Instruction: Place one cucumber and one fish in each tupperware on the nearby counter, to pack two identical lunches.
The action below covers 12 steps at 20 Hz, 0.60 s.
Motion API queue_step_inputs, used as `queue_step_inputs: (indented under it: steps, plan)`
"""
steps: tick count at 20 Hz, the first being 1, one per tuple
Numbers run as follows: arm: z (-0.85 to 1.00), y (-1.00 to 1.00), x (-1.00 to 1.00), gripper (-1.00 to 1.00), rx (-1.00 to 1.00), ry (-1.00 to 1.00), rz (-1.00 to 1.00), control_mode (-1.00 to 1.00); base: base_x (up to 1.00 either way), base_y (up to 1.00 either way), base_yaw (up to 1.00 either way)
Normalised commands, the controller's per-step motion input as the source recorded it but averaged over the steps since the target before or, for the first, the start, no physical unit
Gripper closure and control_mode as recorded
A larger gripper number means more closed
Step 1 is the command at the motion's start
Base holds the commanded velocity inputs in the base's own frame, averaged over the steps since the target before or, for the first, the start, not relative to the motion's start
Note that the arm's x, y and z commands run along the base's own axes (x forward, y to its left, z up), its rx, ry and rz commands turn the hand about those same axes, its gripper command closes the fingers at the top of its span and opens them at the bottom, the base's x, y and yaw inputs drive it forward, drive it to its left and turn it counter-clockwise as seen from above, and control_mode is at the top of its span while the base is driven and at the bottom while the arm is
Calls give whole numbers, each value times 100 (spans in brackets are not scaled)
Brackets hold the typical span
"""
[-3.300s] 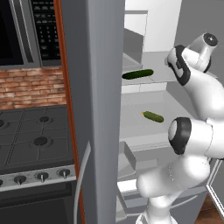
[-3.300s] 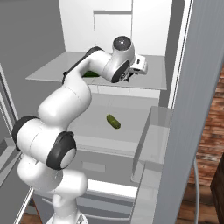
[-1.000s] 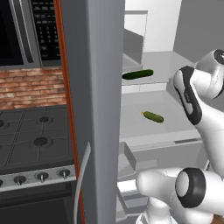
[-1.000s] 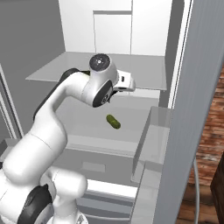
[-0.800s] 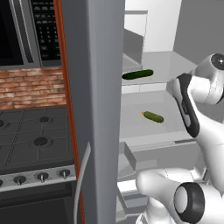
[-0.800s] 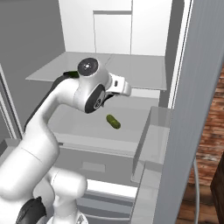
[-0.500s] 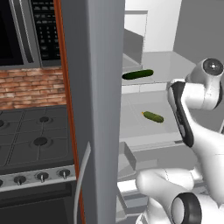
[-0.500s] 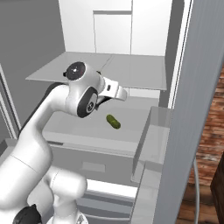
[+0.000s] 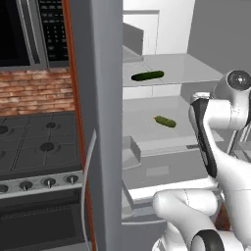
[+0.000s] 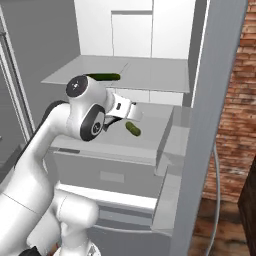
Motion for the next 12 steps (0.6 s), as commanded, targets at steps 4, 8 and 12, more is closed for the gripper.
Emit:
queue_step_inputs:
  steps: [4, 8, 12]
  plan:
    - [0, 0, 0, 100, 0, 0, 0, 100, -96, 0, 0]
    - [0, 0, 0, 100, 0, 0, 0, 100, -100, 0, 0]
    - [0, 0, 0, 100, 0, 0, 0, 100, -100, 0, 0]
